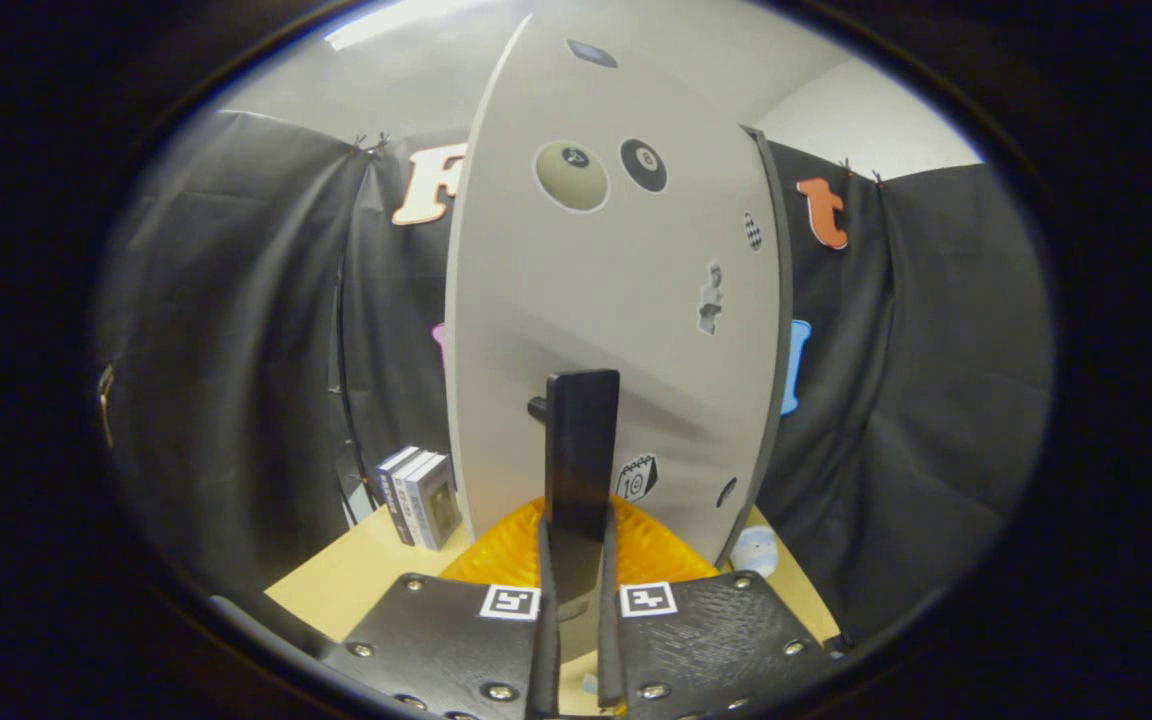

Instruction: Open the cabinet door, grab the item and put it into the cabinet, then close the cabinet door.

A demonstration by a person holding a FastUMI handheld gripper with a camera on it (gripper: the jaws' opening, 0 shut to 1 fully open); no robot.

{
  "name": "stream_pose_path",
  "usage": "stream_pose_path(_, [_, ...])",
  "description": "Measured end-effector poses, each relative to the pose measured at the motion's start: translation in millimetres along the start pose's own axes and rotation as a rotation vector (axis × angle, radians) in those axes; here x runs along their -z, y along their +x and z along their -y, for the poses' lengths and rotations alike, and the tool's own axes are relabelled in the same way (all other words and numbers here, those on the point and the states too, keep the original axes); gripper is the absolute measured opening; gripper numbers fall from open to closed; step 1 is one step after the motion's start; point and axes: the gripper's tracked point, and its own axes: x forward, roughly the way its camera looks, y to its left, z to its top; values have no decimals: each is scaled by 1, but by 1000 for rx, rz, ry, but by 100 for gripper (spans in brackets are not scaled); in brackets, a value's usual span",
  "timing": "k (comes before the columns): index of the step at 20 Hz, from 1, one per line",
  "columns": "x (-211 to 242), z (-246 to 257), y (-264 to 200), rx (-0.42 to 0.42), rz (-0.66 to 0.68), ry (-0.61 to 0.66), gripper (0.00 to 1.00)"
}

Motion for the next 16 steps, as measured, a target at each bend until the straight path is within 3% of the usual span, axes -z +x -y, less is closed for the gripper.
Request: stream_pose_path(16, [6,69,-43,172,-46,66,14])
